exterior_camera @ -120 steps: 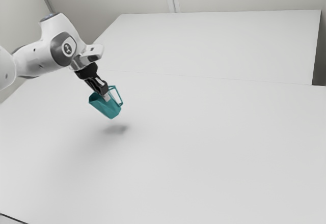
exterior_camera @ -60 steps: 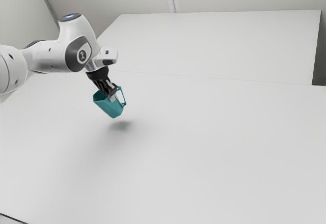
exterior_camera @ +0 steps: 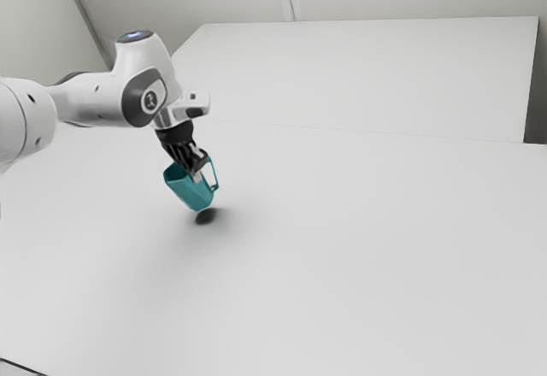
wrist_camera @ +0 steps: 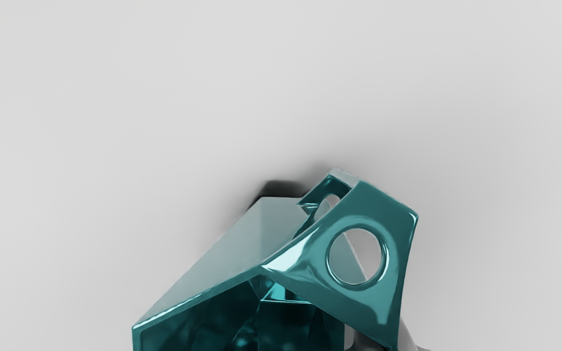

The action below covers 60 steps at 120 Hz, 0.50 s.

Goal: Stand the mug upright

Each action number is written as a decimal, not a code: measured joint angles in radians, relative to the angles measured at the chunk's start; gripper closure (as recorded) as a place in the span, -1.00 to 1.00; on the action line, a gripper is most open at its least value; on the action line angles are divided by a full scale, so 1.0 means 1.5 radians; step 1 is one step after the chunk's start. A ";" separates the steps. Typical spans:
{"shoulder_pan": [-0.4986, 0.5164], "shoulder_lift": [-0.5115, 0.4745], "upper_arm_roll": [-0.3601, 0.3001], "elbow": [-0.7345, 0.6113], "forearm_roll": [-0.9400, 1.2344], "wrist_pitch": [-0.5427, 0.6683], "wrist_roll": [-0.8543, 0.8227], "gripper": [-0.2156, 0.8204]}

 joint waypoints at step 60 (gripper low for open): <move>0.002 0.040 -0.007 0.004 -0.006 0.008 -0.029 0.93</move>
